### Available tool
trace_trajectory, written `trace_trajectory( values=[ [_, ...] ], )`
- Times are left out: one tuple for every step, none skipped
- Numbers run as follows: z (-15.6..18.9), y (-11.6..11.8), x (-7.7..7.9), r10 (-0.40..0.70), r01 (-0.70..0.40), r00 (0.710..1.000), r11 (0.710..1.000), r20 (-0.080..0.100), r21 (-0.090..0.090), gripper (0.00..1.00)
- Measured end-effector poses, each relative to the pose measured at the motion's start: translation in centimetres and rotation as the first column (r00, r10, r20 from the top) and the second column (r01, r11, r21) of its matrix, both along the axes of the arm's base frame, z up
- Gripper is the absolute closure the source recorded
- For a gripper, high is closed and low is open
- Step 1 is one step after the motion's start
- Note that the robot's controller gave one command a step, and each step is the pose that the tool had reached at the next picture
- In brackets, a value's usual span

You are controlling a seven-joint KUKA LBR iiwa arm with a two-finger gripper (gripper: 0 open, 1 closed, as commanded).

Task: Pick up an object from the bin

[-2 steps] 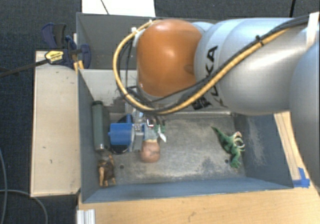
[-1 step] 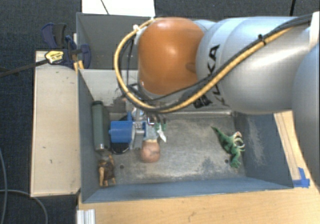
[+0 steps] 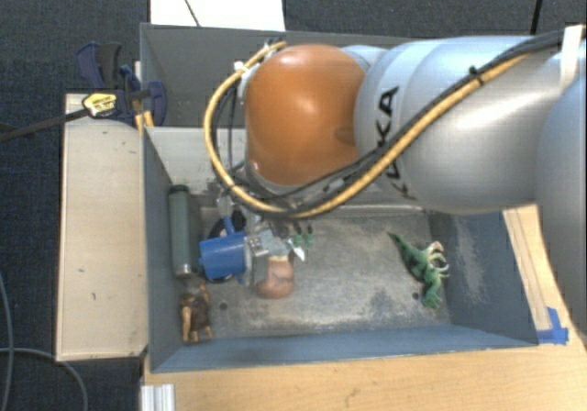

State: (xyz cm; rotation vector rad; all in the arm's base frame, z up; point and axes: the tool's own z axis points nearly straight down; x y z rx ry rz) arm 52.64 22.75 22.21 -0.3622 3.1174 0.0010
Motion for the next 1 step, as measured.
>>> trace_trajectory(
  values=[
    [-6.01,1.97,-1.95,0.264,-0.264,0.965,0.965,0.000,0.000,0.00]
  ],
)
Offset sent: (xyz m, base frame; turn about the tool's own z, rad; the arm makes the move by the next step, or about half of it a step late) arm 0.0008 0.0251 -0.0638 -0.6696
